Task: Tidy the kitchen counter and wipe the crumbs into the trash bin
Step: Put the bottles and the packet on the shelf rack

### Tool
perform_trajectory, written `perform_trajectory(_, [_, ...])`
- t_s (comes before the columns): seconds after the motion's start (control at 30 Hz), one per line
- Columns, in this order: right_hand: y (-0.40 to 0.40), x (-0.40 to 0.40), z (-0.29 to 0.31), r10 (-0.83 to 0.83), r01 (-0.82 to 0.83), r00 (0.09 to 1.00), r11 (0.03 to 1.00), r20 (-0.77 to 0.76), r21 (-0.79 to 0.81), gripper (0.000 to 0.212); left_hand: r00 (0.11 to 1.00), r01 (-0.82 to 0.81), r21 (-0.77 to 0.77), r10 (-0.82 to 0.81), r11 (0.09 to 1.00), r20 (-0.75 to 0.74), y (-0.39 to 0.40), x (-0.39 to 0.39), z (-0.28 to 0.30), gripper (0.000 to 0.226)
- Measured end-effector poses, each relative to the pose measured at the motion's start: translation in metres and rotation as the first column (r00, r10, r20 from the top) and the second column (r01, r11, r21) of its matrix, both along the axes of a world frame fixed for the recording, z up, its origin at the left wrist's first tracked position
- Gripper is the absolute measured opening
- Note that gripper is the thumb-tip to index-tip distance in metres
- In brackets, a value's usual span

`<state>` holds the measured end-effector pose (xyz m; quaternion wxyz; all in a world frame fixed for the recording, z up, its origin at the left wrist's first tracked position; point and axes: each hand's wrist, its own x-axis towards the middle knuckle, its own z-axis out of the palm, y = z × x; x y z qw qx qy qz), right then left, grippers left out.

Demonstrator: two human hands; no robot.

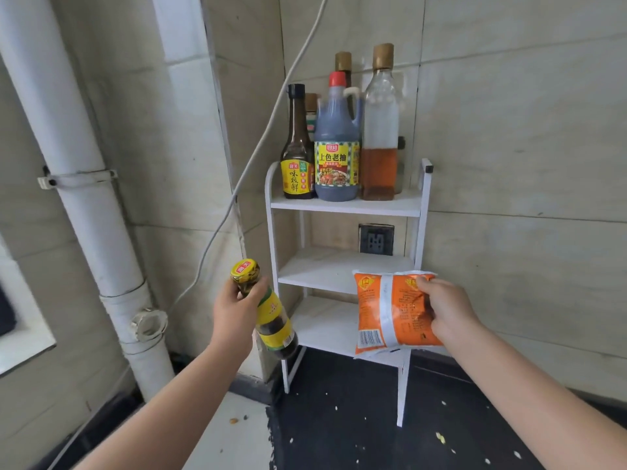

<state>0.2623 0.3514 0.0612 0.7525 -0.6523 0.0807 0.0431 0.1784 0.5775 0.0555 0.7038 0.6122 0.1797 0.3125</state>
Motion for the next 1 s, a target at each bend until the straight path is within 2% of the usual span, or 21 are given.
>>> perform_trajectory(0.1, [0.016,0.01,-0.003,0.028,-0.027,0.999,0.999,-0.023,0.037,0.008,0.999,-0.023,0.001,0.023,1.0,-0.039,0.004,0.003,-0.008,0.014])
perform_trajectory(0.2, [0.036,0.027,-0.01,0.038,-0.033,0.997,0.996,-0.063,0.083,0.011,0.996,-0.047,0.006,0.047,0.999,-0.075,0.01,0.005,-0.016,0.007])
perform_trajectory(0.3, [0.059,0.047,-0.016,0.015,0.0,0.994,0.99,-0.105,0.138,0.011,0.993,-0.069,0.008,0.069,0.998,-0.099,0.013,0.006,-0.023,0.014])
perform_trajectory(0.4, [0.082,0.066,-0.017,-0.018,0.044,0.99,0.982,-0.138,0.183,0.025,0.99,-0.088,0.006,0.088,0.996,-0.109,0.015,0.005,-0.025,0.012])
perform_trajectory(0.53, [0.108,0.091,-0.015,-0.019,0.055,0.986,0.975,-0.163,0.216,0.016,0.986,-0.114,-0.001,0.113,0.993,-0.123,0.023,0.004,-0.026,0.012])
perform_trajectory(0.63, [0.126,0.113,-0.011,-0.029,0.065,0.986,0.974,-0.164,0.217,0.016,0.98,-0.135,-0.001,0.134,0.991,-0.149,0.034,0.004,-0.03,0.012])
perform_trajectory(0.73, [0.14,0.131,-0.003,-0.032,0.06,0.985,0.984,-0.167,0.167,0.032,0.975,-0.152,0.01,0.151,0.988,-0.161,0.047,0.006,-0.036,0.008])
perform_trajectory(0.8, [0.149,0.145,-0.001,-0.042,0.066,0.987,0.986,-0.155,0.15,0.034,0.974,-0.156,0.014,0.157,0.988,-0.163,0.053,0.008,-0.038,0.007])
perform_trajectory(0.9, [0.16,0.16,-0.004,-0.058,0.075,0.988,0.991,-0.143,0.112,0.03,0.973,-0.165,0.015,0.165,0.986,-0.16,0.061,0.011,-0.041,0.011])
perform_trajectory(1.0, [0.172,0.179,-0.01,0.0,0.013,0.989,0.996,-0.149,0.085,0.018,0.973,-0.159,0.021,0.161,0.987,-0.163,0.067,0.015,-0.045,0.013])
